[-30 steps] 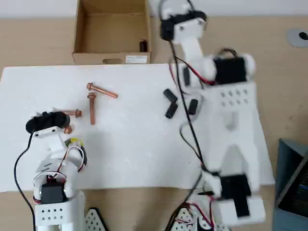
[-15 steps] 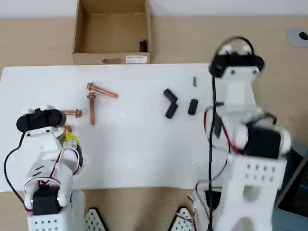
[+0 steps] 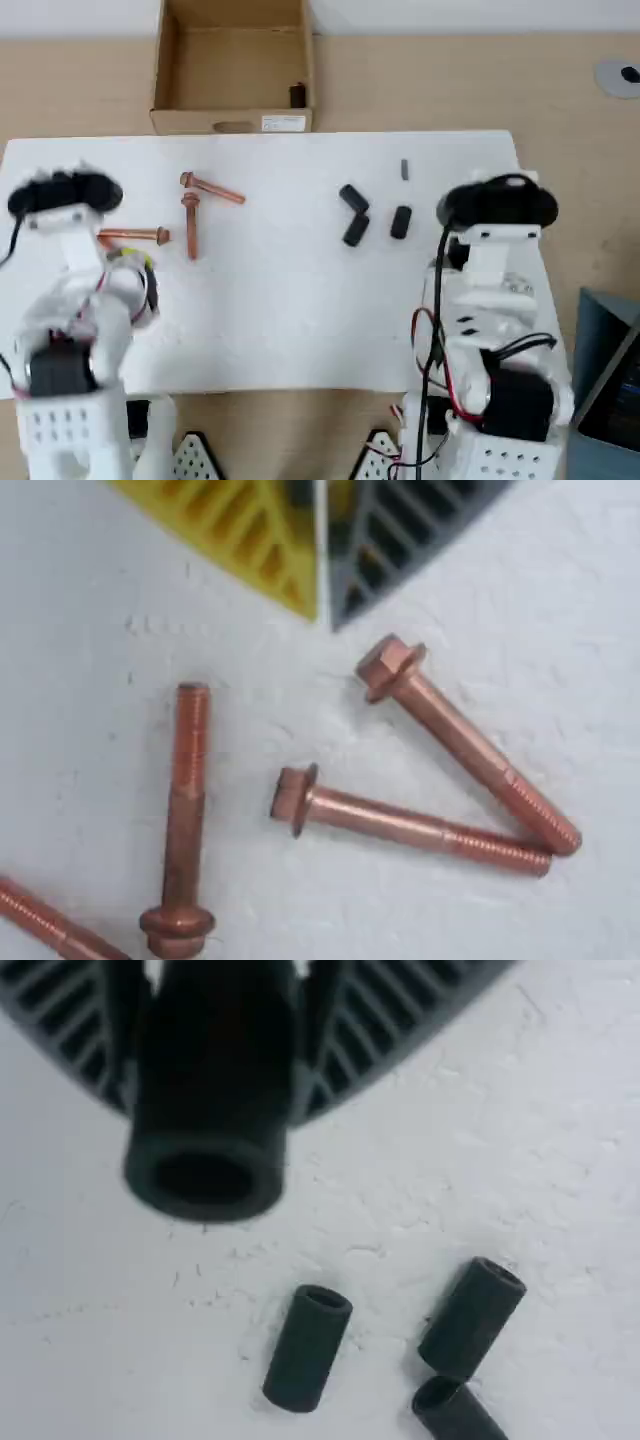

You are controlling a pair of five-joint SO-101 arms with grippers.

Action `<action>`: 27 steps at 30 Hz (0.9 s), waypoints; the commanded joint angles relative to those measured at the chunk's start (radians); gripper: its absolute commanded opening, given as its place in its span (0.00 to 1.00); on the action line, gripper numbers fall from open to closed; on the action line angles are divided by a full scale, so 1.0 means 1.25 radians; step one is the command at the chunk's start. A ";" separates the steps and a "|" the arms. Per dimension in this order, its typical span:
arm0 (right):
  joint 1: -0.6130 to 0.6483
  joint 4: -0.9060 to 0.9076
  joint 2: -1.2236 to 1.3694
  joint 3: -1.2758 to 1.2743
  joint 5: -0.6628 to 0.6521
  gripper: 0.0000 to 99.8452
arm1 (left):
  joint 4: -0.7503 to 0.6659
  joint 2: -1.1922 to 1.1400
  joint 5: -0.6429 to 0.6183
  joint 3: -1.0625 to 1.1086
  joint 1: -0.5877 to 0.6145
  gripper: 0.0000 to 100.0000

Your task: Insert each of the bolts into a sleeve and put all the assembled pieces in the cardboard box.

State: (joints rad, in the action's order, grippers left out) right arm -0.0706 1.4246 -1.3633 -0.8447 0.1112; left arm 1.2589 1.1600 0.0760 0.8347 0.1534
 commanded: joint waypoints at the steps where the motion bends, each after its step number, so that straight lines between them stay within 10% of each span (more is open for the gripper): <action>1: -0.009 -0.022 -0.045 -0.029 0.004 0.01 | 0.001 -0.184 0.001 -0.163 -0.004 0.01; 27: -0.009 -0.017 -0.157 -0.078 0.004 0.01 | 0.156 -1.077 -0.012 -0.767 -0.124 0.05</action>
State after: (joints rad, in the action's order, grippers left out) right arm -0.0706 1.4231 -1.5566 -0.9444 0.1112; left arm 1.4461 -0.1412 0.0667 -0.0261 0.0046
